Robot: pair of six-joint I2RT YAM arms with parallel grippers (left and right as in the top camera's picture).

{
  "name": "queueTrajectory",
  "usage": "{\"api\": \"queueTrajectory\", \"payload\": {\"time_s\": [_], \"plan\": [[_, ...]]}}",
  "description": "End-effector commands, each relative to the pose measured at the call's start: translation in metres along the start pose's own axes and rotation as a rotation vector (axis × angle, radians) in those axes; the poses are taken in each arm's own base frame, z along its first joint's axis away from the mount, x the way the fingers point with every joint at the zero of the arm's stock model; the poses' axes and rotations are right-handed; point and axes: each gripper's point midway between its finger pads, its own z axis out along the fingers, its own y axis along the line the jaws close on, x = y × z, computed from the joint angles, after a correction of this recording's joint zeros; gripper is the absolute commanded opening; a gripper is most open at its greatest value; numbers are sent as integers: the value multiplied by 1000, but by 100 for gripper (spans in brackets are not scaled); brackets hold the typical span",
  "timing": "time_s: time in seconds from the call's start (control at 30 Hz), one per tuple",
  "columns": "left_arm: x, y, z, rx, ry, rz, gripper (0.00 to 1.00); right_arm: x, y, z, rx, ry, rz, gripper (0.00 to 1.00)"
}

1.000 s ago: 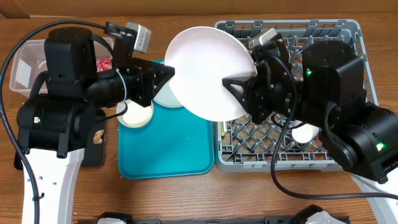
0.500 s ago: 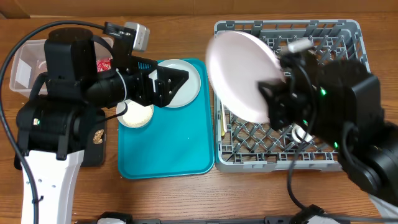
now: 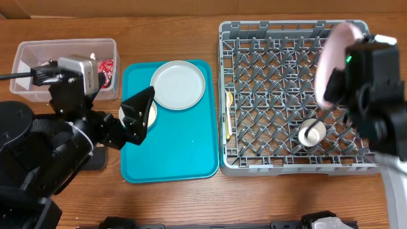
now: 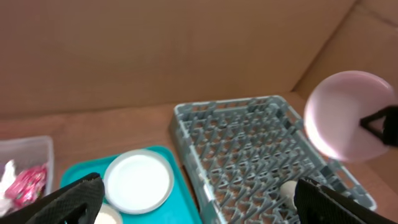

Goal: Sort waste into correct bins and load items into the dishwasher rack
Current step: 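Stand the pink plate upright in the rack's back right slots with right gripper, then reach the left gripper to the grey plate and grasp its rim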

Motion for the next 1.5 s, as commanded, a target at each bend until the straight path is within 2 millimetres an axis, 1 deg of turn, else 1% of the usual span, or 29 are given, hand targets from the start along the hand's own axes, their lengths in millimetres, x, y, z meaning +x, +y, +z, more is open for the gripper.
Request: {"api": "queueTrajectory", "payload": {"time_s": [0.0, 0.2, 0.33, 0.37, 0.47, 0.53, 0.63, 0.7, 0.77, 0.83, 0.93, 1.07, 1.13, 1.2, 1.23, 1.3, 1.33, 1.37, 1.4, 1.47], "plan": [[4, 12, 8, -62, 30, -12, 100, -14, -12, 27, 57, 19, -57, 12], [10, 16, 17, -68, 67, -23, 100, -26, -9, 82, 96, 68, -224, 12], [14, 19, 23, -72, 91, -31, 100, -32, -2, 120, 103, 91, -371, 17], [15, 20, 25, -73, 99, -33, 100, -33, -2, 125, 105, 96, -388, 17], [21, 23, 33, -78, 135, -44, 100, -29, 3, 150, 79, 128, -392, 22], [29, 25, 39, -80, 175, -56, 100, -18, 13, 168, -2, 178, -403, 22], [38, 29, 45, -89, 221, -70, 100, -7, 18, 187, -56, 226, -403, 20], [43, 32, 50, -93, 249, -79, 100, -3, 15, 200, -48, 246, -395, 18], [48, 34, 55, -99, 275, -91, 100, 0, 16, 206, -67, 261, -389, 17], [51, 36, 59, -105, 293, -115, 100, -1, 20, 206, -83, 255, -387, 16], [53, 34, 63, -91, 305, -135, 100, -6, 19, 202, -81, 235, -382, 15], [52, 30, 64, -65, 304, -137, 100, -15, 18, 188, -87, 199, -355, 14], [52, 29, 64, -57, 303, -138, 100, -20, 23, 175, -126, 169, -346, 14], [53, 25, 64, -34, 310, -142, 100, -28, 34, 154, -212, 122, -330, 14], [54, 24, 64, -30, 316, -143, 100, -32, 41, 139, -270, 93, -310, 15], [58, 25, 65, -24, 337, -119, 100, -41, 54, 106, -383, 39, -237, 18], [62, 28, 66, -41, 351, -108, 100, -44, 61, 88, -448, 14, -200, 23], [66, 36, 67, -84, 370, -108, 100, -47, 68, 69, -520, -6, -160, 29], [73, 49, 71, -149, 398, -118, 100, -49, 79, 36, -634, -28, -97, 41], [84, 64, 79, -216, 449, -124, 100, -46, 87, 2, -750, -30, -37, 50]]}}
